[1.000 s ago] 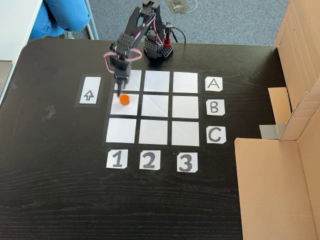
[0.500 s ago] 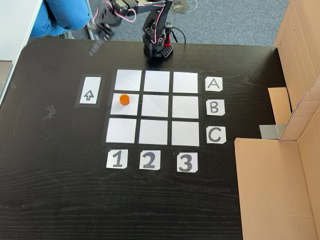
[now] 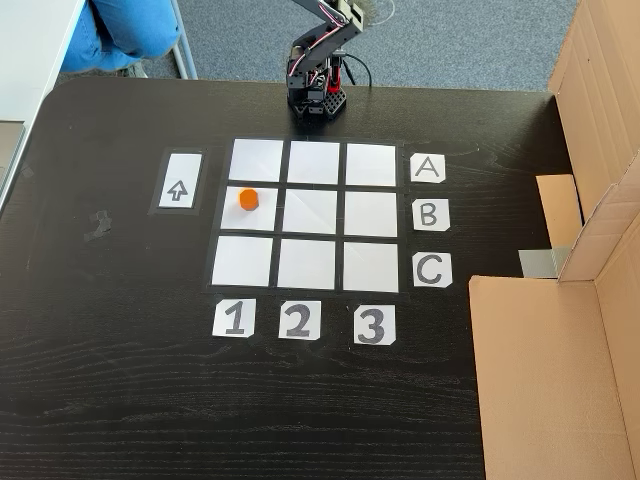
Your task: Pick up the round, orange token and place it in the grid on square B1.
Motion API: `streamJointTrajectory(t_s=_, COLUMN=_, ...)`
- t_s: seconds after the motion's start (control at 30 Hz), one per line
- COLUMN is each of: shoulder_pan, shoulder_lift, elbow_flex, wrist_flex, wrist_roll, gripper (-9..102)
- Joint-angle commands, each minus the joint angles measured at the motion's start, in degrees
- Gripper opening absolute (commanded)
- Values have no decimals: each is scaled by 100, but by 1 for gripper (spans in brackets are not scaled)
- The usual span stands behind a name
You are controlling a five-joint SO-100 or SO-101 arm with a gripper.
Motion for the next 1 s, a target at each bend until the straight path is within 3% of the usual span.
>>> streamJointTrajectory(t_s=0.0, shoulder_pan=483, shoulder_lift=606, elbow_flex=642, wrist_flex=-105, wrist_roll=79, gripper=19)
streamJointTrajectory(t_s=0.07, shoulder_pan=580, shoulder_lift=976, elbow_flex=1257, wrist_flex=-132, wrist_roll=149, gripper=0)
streamJointTrajectory(t_s=0.6, shoulder_pan=255, shoulder_lift=4562, elbow_flex=6275, wrist_flex=-545, wrist_roll=1002, gripper=0)
streamJointTrajectory(t_s=0.97, shoulder_pan=343, shoulder_lift=5238, elbow_flex=7269, wrist_flex=-527, wrist_roll=1037, gripper=0)
